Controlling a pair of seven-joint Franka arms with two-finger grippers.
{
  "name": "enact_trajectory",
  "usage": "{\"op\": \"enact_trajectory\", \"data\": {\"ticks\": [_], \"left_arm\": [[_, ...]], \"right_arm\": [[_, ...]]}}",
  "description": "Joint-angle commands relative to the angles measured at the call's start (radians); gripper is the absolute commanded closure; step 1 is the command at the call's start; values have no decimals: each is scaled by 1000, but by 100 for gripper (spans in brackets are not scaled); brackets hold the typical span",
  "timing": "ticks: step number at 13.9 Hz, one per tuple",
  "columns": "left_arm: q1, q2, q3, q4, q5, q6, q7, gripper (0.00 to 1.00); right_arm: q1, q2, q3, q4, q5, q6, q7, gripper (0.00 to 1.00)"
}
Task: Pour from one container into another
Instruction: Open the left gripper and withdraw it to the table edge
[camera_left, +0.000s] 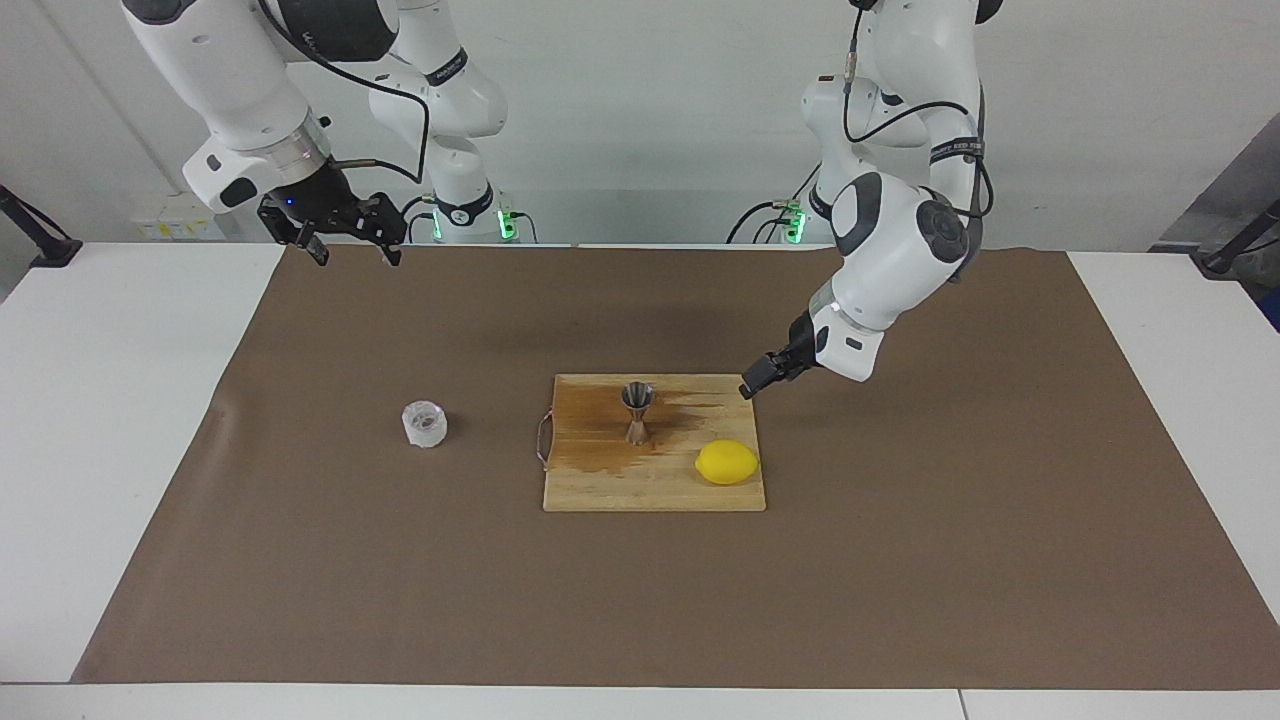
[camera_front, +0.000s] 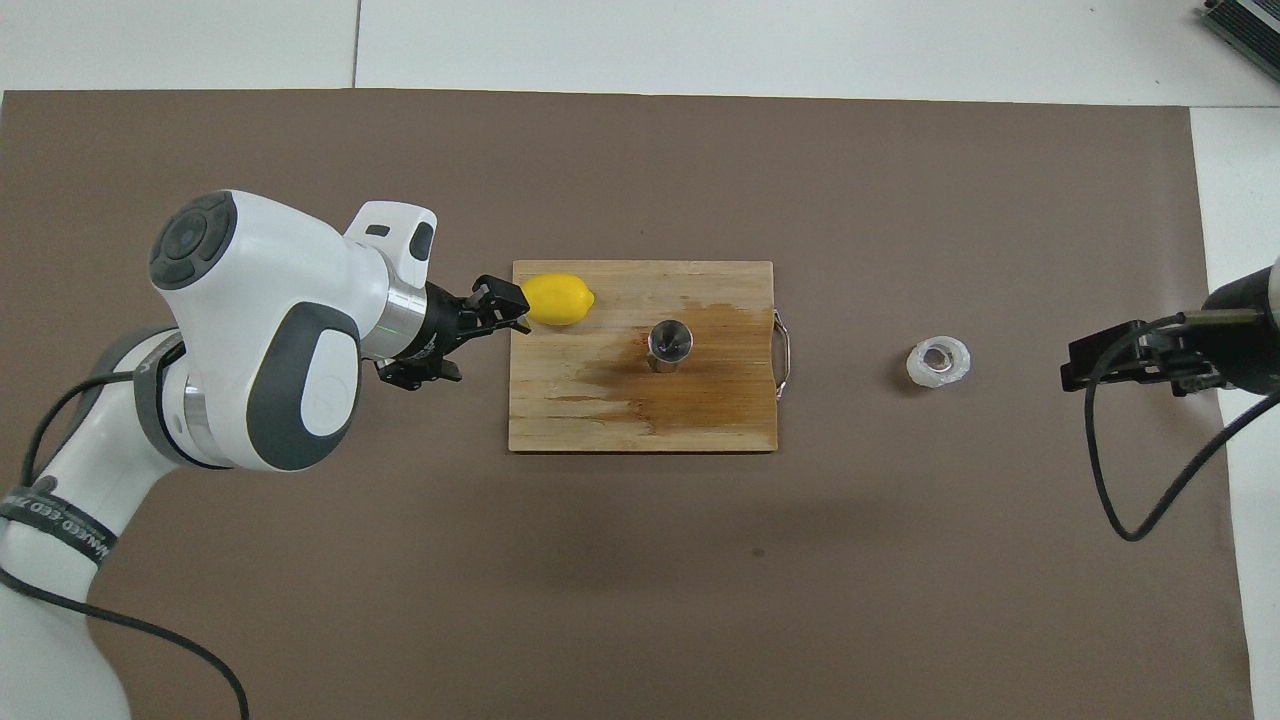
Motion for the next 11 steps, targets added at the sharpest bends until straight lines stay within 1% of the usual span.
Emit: {"op": "enact_trajectory", "data": {"ticks": [1, 3, 5, 7, 9, 10, 11], "left_arm": [[45, -46, 1, 25, 129, -99, 160, 0], [97, -93, 1, 20, 134, -105, 286, 0], [166, -142, 1, 11, 139, -131, 430, 0], [232, -177, 1, 12, 157, -159, 571, 0], [276, -190, 1, 32, 213, -164, 630, 0], [287, -190, 1, 61, 243, -182, 636, 0], [308, -181, 1, 116, 267, -228, 639, 0]], "right_arm": [[-14, -34, -2, -38, 21, -2, -119, 0], [-20, -50, -4, -76, 14, 18, -248, 0], [-42, -62, -2, -118, 14, 76, -378, 0], [-72, -62, -4, -161, 13, 142, -562, 0], [-100, -73, -4, -263, 13, 272, -765, 0], [-124, -67, -4, -306, 14, 332, -861, 0], [-135, -56, -4, -336, 14, 393, -969, 0]]}}
